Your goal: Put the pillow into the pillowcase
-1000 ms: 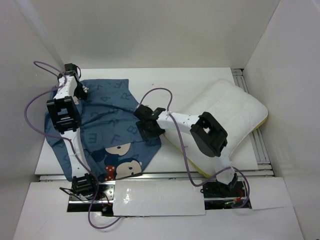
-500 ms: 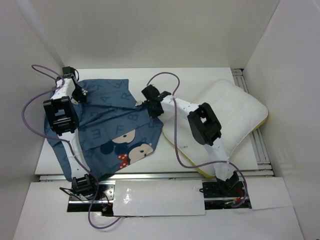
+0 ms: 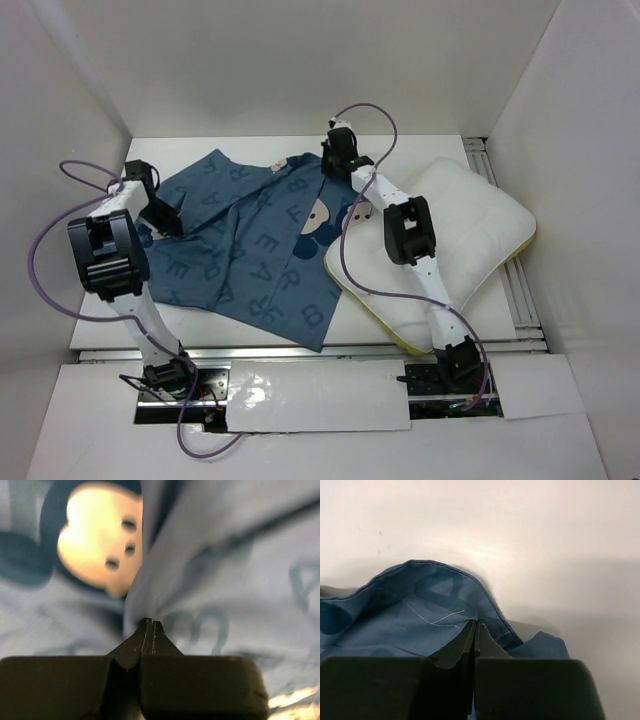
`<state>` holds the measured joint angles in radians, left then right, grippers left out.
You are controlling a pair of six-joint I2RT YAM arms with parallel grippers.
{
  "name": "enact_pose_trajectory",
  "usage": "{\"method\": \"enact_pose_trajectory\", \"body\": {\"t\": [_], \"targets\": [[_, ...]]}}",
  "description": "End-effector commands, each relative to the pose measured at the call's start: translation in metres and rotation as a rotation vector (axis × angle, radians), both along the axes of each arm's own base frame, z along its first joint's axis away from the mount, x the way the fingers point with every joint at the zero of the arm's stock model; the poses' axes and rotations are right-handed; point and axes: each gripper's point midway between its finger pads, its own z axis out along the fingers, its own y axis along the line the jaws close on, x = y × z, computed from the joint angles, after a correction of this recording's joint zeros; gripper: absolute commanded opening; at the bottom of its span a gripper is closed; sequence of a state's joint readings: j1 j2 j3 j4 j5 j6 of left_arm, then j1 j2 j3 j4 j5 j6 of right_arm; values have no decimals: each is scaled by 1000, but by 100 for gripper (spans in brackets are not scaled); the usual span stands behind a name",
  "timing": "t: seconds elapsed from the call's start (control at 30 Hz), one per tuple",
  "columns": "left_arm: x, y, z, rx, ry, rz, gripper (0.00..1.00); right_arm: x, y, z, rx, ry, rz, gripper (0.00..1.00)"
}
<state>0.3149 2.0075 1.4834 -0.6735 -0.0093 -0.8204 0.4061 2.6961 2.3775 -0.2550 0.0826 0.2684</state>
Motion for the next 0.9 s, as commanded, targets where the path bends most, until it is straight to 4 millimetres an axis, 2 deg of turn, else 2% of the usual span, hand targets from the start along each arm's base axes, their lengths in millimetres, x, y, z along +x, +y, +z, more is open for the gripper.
{"method": "enact_pose_trajectory", "body": {"t": [0.0,0.03,0.07,0.1,0.13,0.17,0.2,0.23,0.27,0.3,0.33,0.37,0.43,0.47,0.53,0.57,0.67,0.7,0.73,0.77,0.8,0.87], "targets": [[-9,-19,45,0,-103,-3,0,25,31,60,50,-229,58,0],[-6,-23,70,14,-163,-6,3,28,36,85,71,-281,80,0],[-9,-24,77,19,-181,-6,22,29,36,96,79,-299,80,0],[-9,-24,88,27,-208,-7,31,29,35,105,65,-317,88,0],[-13,-23,96,41,-218,-2,41,26,35,125,66,-341,101,0],[-14,-23,113,54,-261,-2,61,19,42,132,70,-345,113,4],[-12,-23,124,77,-286,-15,65,17,40,141,46,-358,124,18],[-12,-26,129,93,-296,-30,72,3,49,129,20,-324,161,36],[-6,-23,133,110,-327,-46,82,-6,46,150,-1,-336,151,56],[1,-24,144,144,-349,-66,97,-14,46,154,-50,-331,148,71],[5,-21,145,165,-358,-98,100,-23,46,154,-95,-316,149,94],[11,-25,146,182,-363,-129,100,-44,50,155,-162,-279,136,100],[23,-30,130,171,-331,-200,100,-70,53,153,-236,-233,123,100],[28,-31,124,164,-320,-225,100,-94,59,155,-269,-209,120,100],[42,-35,117,156,-316,-285,100,-131,62,139,-286,-96,133,100],[50,-44,98,145,-279,-320,100,-160,68,131,-293,-46,158,100],[73,-55,87,175,-288,-407,100,-211,78,106,-244,86,199,100],[81,-62,85,192,-287,-431,100,-238,77,93,-254,130,213,100],[85,-59,66,190,-234,-428,100,-252,81,88,-234,148,227,100],[97,-62,76,206,-251,-435,100,-264,84,83,-216,166,236,100],[103,-62,73,206,-253,-434,100,-287,84,72,-226,191,257,100],[118,-66,67,204,-262,-457,100,-303,81,63,-231,207,235,100]]}}
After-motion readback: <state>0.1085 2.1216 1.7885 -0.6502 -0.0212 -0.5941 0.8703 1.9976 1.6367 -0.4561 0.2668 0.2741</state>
